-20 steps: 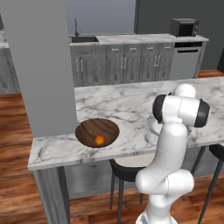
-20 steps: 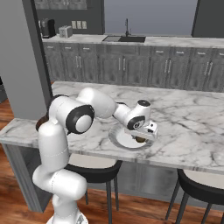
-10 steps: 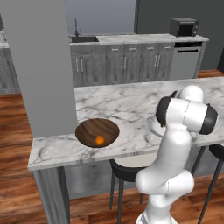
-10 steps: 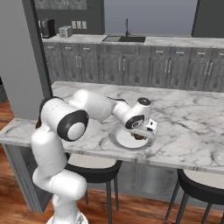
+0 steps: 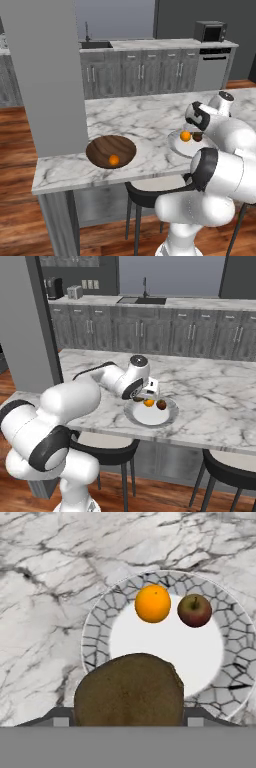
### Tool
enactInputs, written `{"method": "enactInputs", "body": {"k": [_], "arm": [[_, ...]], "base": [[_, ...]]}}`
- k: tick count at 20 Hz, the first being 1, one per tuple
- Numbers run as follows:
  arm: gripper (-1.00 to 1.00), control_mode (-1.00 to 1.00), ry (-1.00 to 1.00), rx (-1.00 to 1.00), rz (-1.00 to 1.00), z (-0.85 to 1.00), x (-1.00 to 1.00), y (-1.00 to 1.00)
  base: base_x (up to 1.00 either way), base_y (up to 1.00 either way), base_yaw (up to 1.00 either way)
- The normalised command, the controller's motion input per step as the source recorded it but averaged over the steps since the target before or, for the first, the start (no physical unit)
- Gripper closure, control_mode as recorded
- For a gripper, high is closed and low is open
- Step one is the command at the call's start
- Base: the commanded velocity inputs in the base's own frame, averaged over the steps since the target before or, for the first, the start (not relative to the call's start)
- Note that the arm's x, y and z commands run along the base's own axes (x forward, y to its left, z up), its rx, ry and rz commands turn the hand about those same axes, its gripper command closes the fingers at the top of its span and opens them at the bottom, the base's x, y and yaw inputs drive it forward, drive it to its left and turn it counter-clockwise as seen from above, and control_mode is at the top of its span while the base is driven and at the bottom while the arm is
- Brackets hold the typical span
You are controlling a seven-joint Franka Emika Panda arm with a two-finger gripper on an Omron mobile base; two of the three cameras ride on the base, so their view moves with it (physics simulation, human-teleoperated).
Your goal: Take the fruits from the plate on the dining counter and place two fruits in each bowl.
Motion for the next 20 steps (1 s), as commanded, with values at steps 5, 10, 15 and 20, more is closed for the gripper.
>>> {"method": "enactInputs", "body": {"k": [5, 10, 15, 20], "arm": [[1.00, -1.00, -0.07, -0.05, 0.21, 0.41, 0.00, 1.00], [1.00, -1.00, 0.00, -0.02, 0.31, 0.19, 0.01, 1.00], [1.00, -1.00, 0.06, -0.08, 0.35, 0.02, 0.01, 1.00], [1.00, -1.00, 0.26, -0.15, 0.08, 0.00, 0.17, 1.00]], "base": [[0.00, 0.00, 0.00], [0.00, 0.00, 0.00], [0.00, 0.00, 0.00], [0.00, 0.00, 0.00]]}}
